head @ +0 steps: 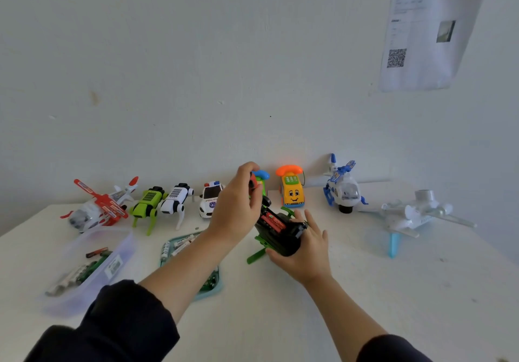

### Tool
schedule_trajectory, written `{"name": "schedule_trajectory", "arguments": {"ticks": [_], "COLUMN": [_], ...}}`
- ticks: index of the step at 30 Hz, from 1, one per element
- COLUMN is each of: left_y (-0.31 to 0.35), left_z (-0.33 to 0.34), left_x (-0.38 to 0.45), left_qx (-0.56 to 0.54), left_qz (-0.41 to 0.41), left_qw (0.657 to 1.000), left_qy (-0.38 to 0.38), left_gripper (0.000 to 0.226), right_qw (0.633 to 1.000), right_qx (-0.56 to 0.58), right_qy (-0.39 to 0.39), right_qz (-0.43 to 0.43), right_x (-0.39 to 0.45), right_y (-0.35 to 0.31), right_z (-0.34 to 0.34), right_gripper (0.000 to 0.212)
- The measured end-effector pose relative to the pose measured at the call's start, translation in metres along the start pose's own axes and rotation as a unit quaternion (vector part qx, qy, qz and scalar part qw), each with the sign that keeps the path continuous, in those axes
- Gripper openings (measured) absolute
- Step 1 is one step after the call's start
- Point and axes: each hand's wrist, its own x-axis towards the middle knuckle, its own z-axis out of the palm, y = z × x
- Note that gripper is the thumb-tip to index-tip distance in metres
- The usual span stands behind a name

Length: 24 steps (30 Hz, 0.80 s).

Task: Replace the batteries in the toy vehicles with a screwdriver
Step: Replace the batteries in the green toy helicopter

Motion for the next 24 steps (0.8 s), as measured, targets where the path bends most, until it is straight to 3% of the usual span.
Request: {"name": "schedule_trajectory", "arguments": {"ticks": [3,6,8,11,13,15,16,18,22,24], "left_y": [-0.005,-0.021,-0.036,-0.046,-0.049,-0.045,-0.042,-0.037,-0.02,-0.007], "left_z": [0.0,-0.002,-0.002,0.004,0.012,0.016,0.018,0.014,-0.006,-0.016], "left_x": [0.01,0.023,0.027,0.017,0.007,0.005,0.006,0.016,0.039,0.046], "left_qx": [-0.025,-0.094,-0.185,-0.328,-0.399,-0.439,-0.446,-0.435,-0.375,-0.281], "left_qz": [-0.075,-0.235,-0.393,-0.591,-0.631,-0.643,-0.64,-0.6,-0.399,-0.255], "left_qw": [0.997,0.967,0.899,0.733,0.658,0.617,0.614,0.654,0.814,0.909], "left_qy": [0.008,0.024,0.048,0.081,0.098,0.113,0.12,0.151,0.192,0.172], "left_gripper": [0.027,0.025,0.021,0.01,0.016,0.013,0.01,0.012,0.034,0.028], "right_qw": [1.0,1.0,1.0,0.998,0.999,0.999,0.999,0.999,0.999,0.999], "right_qx": [0.001,-0.009,0.012,0.058,0.051,0.047,0.044,0.038,0.041,0.044], "right_qy": [-0.007,-0.025,-0.014,0.008,-0.01,-0.02,-0.02,-0.019,-0.024,-0.023], "right_qz": [-0.008,-0.015,-0.021,-0.004,-0.004,-0.005,-0.004,-0.004,0.008,0.008], "right_x": [0.001,0.001,-0.001,-0.001,0.001,0.003,0.004,0.007,0.007,0.007], "right_y": [-0.002,0.0,0.004,0.008,0.007,0.005,0.005,0.004,0.001,-0.001], "right_z": [-0.004,-0.006,-0.006,-0.008,-0.01,-0.011,-0.013,-0.013,-0.012,-0.012], "right_gripper": [0.086,0.082,0.081,0.076,0.078,0.077,0.077,0.074,0.074,0.076]}}
